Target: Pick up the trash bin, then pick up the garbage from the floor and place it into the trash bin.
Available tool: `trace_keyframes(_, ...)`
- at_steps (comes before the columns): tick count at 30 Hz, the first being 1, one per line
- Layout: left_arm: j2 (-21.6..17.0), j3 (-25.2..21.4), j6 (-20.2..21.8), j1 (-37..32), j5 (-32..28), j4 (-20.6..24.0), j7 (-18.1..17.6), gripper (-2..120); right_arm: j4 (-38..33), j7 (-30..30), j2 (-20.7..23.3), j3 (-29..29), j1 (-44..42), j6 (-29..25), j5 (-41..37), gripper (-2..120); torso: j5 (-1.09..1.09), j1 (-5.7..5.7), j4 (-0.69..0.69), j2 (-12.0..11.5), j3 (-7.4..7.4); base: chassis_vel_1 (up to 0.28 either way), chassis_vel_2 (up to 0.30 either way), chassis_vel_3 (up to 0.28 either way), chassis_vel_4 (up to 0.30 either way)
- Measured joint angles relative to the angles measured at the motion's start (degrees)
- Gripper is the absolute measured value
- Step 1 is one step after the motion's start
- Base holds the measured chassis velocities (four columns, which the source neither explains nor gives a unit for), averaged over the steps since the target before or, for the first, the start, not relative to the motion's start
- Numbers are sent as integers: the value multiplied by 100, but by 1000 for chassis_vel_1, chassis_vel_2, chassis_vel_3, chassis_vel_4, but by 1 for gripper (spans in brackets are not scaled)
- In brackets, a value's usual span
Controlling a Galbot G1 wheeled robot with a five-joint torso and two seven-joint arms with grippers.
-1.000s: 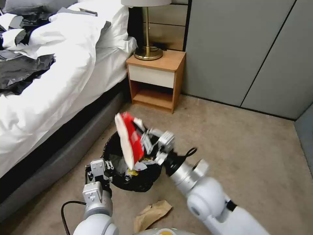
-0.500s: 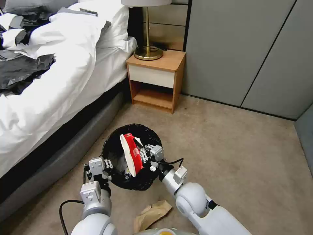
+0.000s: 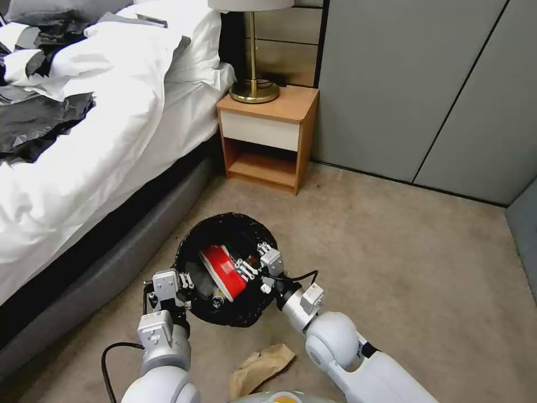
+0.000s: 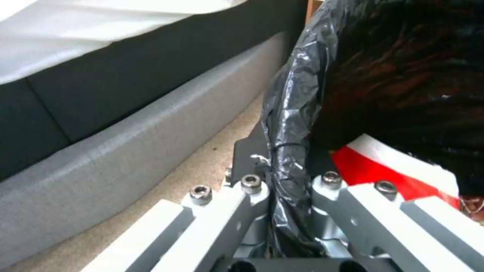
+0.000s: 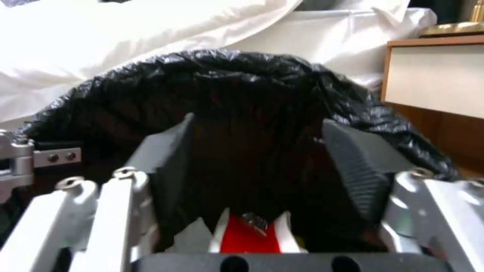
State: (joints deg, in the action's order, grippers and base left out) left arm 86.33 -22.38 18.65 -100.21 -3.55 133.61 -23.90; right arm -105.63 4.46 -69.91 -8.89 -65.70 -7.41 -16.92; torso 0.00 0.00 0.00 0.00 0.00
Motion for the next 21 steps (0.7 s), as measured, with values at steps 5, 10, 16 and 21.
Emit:
trace_keyframes(5, 0, 5, 10, 0, 9, -1, 0, 3, -187, 7, 28, 0, -32, 4, 62, 88, 0, 0, 0, 0, 0, 0, 0, 0, 0)
trace_keyframes(10, 11, 17, 23, -1, 30, -1, 1, 3, -613, 77, 76, 63, -51, 5, 211, 100, 0, 0, 0, 0, 0, 0, 0, 0, 0)
trace_keyframes(16, 33, 26, 24, -19, 77, -8, 4, 3, -1583, -63, -34, 462, -105, -21, 431, 100, 0, 0, 1, 0, 0, 0, 0, 0, 0)
trace_keyframes(21, 43, 31, 21, -63, 90, -11, 5, 3, -2132, -670, -249, 1213, -671, -157, 981, 100, 1, 0, -1, 0, 0, 0, 0, 0, 0)
